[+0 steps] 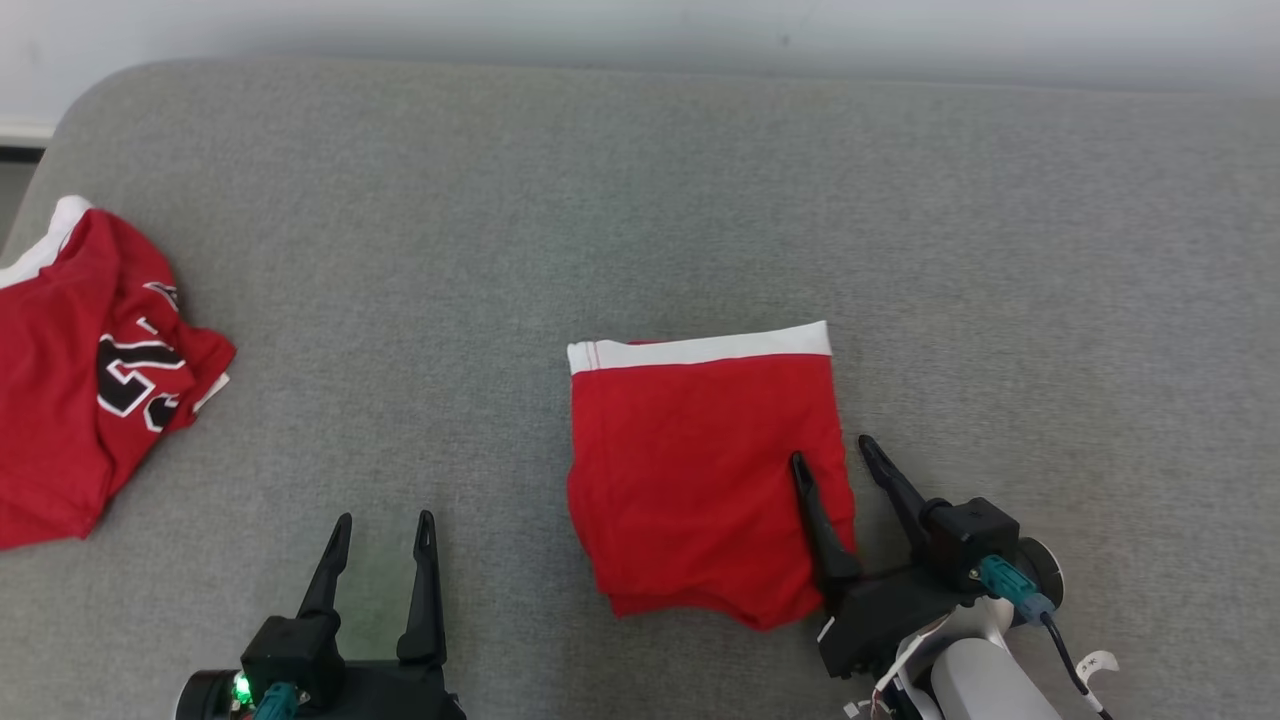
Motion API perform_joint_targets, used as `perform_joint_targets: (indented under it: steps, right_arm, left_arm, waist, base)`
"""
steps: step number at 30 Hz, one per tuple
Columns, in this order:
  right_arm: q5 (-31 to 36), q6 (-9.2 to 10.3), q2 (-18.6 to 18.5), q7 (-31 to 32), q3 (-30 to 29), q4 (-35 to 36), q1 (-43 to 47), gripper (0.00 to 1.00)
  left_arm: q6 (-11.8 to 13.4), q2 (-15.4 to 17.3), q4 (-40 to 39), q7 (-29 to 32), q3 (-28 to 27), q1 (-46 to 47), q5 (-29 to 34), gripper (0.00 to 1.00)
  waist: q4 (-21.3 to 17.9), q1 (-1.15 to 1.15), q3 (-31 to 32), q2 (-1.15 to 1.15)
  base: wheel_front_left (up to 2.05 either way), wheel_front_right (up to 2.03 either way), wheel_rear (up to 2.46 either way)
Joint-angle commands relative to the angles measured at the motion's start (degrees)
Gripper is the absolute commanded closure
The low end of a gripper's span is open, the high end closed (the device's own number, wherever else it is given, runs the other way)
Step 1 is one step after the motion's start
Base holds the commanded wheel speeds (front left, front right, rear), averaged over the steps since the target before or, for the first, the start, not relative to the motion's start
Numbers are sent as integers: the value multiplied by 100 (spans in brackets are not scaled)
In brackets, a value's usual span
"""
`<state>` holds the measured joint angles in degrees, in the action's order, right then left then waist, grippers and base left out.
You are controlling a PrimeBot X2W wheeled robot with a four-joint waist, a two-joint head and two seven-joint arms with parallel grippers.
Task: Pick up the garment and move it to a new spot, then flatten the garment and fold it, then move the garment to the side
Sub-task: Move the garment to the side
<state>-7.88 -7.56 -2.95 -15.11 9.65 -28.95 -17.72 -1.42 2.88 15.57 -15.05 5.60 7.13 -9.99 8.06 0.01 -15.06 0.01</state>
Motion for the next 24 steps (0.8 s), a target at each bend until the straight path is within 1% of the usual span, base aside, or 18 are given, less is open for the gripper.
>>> perform_joint_targets:
  steps: [1,3,4,5,6,7,11,15,19,20,24]
  right_arm:
    - [0,15,9,-4,32,-63,-65,0]
    - [-57,14,9,-3,66,-173,-122,0]
    - [-82,14,9,-1,76,-224,-147,2]
    - [-84,14,10,-1,86,-270,-169,54]
    - [-84,14,12,-1,79,-286,-180,89]
    - [-93,14,13,-1,74,-303,-188,100]
    - [-170,15,9,-1,13,-302,-195,100]
    - [-334,15,3,-1,55,-336,-129,100]
    - [-454,15,-3,-2,103,-285,-113,100]
    - [-512,15,3,-3,131,-277,-113,100]
    - [-574,15,8,-5,148,-255,-70,100]
  left_arm:
    - [42,0,-1,-19,26,46,-24,0]
    - [48,-1,4,-19,52,61,-38,0]
    - [59,0,1,-19,52,58,-37,0]
    - [67,0,-4,-19,46,53,-31,0]
    - [73,0,-8,-19,41,45,-22,0]
    - [75,0,-10,-19,32,34,-15,0]
    - [67,-1,3,-19,-39,10,-31,0]
    - [6,0,54,-19,-128,-10,87,0]
    - [-63,0,74,-19,-190,29,248,0]
    - [-95,1,77,-19,-227,62,293,0]
    - [-198,1,82,-19,-278,119,400,0]
  waist:
    - [184,-1,-175,-1]
    - [223,-1,-205,-1]
    - [236,-1,-217,-1]
    - [244,-1,-223,-1]
    - [247,-1,-226,-1]
    - [244,-1,-226,-1]
    - [150,-1,-188,-1]
    - [-171,-1,-60,-1]
    - [-678,-1,65,-1]
    - [-995,-1,121,-1]
    - [-1625,-1,185,-1]
  base:
    - [0,0,0]
    - [0,0,0]
    - [0,0,0]
    - [0,0,0]
    - [0,0,0]
    - [0,0,0]
    - [0,0,0]
    - [0,0,0]
    - [0,0,0]
    - [0,0,0]
    - [0,0,0]
